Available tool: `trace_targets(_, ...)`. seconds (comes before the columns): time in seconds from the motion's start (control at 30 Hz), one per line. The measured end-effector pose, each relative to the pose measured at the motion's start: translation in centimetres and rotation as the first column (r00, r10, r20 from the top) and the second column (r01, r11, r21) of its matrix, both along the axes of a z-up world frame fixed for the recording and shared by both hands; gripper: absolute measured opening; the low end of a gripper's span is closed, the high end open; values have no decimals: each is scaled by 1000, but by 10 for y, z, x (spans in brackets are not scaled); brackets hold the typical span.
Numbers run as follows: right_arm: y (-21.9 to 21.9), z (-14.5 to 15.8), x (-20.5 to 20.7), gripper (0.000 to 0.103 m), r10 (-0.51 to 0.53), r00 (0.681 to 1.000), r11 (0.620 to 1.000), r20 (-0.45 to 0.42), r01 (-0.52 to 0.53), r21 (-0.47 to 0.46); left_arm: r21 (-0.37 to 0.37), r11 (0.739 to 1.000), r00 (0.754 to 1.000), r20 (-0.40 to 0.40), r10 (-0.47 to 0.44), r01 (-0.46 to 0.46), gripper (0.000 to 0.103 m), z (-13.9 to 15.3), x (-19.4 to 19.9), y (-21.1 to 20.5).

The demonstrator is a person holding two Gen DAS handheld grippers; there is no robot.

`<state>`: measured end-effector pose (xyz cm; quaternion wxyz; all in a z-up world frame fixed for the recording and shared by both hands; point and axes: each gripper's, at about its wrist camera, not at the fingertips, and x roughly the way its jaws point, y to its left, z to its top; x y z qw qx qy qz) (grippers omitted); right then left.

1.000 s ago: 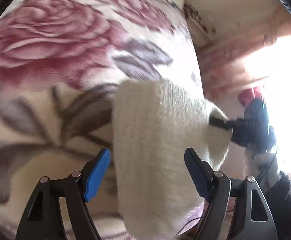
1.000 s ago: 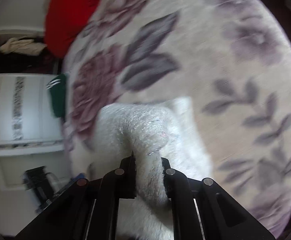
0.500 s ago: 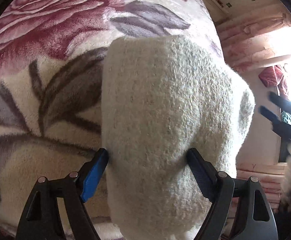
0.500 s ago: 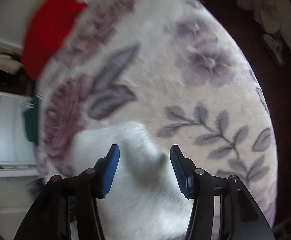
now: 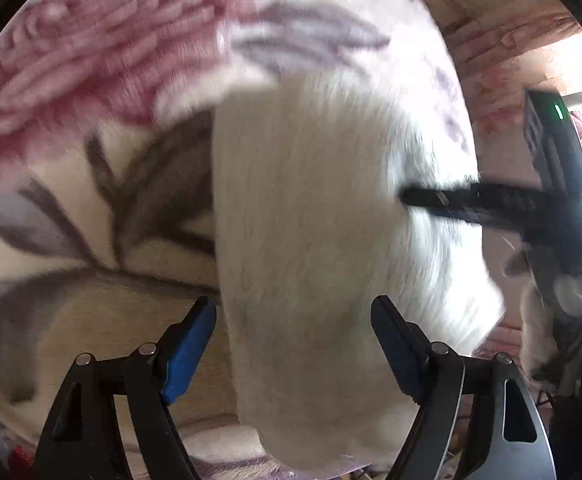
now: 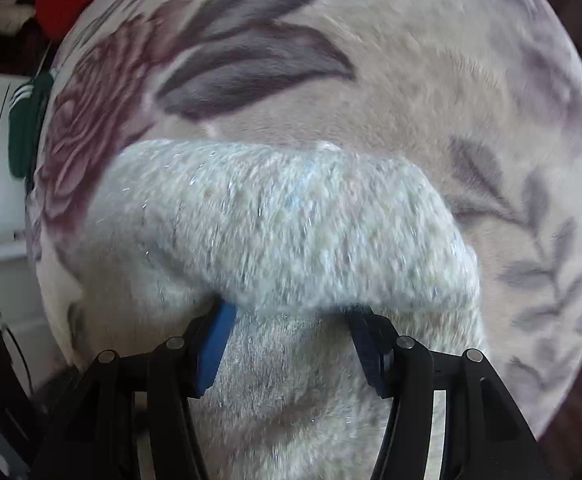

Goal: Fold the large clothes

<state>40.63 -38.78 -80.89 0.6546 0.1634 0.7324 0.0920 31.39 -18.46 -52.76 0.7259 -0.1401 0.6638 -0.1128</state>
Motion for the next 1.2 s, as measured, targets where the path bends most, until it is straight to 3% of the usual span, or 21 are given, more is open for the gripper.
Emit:
trace_targets(0.07, -19, 26, -8, 60, -43, 999, 997, 24, 41, 71, 9, 1000, 998, 61, -18, 17, 77, 27, 10, -1)
trace_targets(0.17, -63, 54, -31, 60, -203, 978, 967, 54, 192, 167, 18, 997, 988, 135, -75, 73, 74, 44, 31, -13)
trace_targets(0.23, -85, 57, -45, 60, -300, 952, 941, 56, 286, 179, 48, 992, 977, 171, -125, 118, 42, 44, 51, -25)
trace_targets(0.27, -92, 54, -51, 60, -342, 938, 926, 50, 327, 188, 65, 989, 972, 182, -146, 136, 14, 40, 60, -31)
trace_targets(0.3, -100, 46, -57, 60, -384, 922, 908, 39, 370, 199, 84, 985, 969, 182, -166, 153, 9, 35, 69, -37)
trace_targets(0.4, -108, 23, -62, 53, -445, 895, 876, 35, 427, 223, 100, 977, 969, 142, -202, 189, 9, 3, 97, -46)
trace_targets(0.43, -104, 19, -60, 38, -449, 893, 876, 44, 430, 218, 92, 977, 972, 119, -204, 194, 9, -12, 104, -47)
trace_targets(0.5, -100, 2, -44, 23, -460, 884, 876, 76, 439, 198, 36, 984, 980, 92, -179, 176, 8, -37, 114, -43)
trace_targets(0.6, -80, -55, -19, 22, -419, 908, 898, -21, 418, 139, -37, 988, 987, 63, -148, 151, 8, -43, 117, -36)
trace_targets(0.67, -82, -75, -7, 22, -446, 892, 880, -73, 452, 148, -59, 989, 990, 43, -135, 137, 8, -32, 118, -35)
trace_targets(0.77, -92, -57, 5, 23, -402, 912, 893, -81, 410, 185, -83, 988, 991, 38, -130, 133, 8, -3, 116, -28)
trace_targets(0.8, -98, -49, 2, 29, -396, 915, 893, -69, 402, 202, -100, 987, 991, 46, -122, 126, 18, 2, 115, -24)
trace_targets(0.83, -107, -36, -8, 45, -401, 914, 886, -53, 402, 231, -116, 987, 993, 65, -102, 109, 28, 12, 111, -16)
trace_targets(0.87, -114, -27, -21, 52, -422, 906, 868, -40, 416, 272, -136, 987, 994, 75, -75, 85, 62, 19, 105, -5)
trace_targets(0.9, -122, -18, -36, 80, -447, 894, 852, -31, 436, 291, -156, 985, 996, 72, -60, 71, 88, 19, 104, 1)
trace_targets(0.93, -130, -11, -54, 103, -476, 879, 839, -29, 464, 285, -193, 980, 997, 69, -39, 52, 90, 20, 99, 12)
trace_targets(0.97, -138, -6, -78, 103, -520, 854, 818, -33, 508, 268, -218, 975, 998, 62, -20, 33, 90, 18, 93, 22)
trace_targets(1.03, -142, -9, -131, 103, -609, 788, 735, -88, 603, 310, -205, 978, 999, 42, -18, 27, 90, 8, 88, 31)
trace_targets(1.13, -123, -36, -205, 103, -709, 660, 536, -250, 734, 417, -182, 983, 1000, 12, -12, 14, 89, -8, 77, 44)
trace_targets(1.17, -107, -52, -230, 103, -738, 599, 436, -311, 775, 457, -189, 982, 1000, 8, 3, -2, 89, -11, 74, 48)
trace_targets(1.2, -91, -65, -244, 103, -748, 562, 368, -353, 793, 485, -197, 980, 1000, 6, 17, -15, 89, -12, 73, 51)
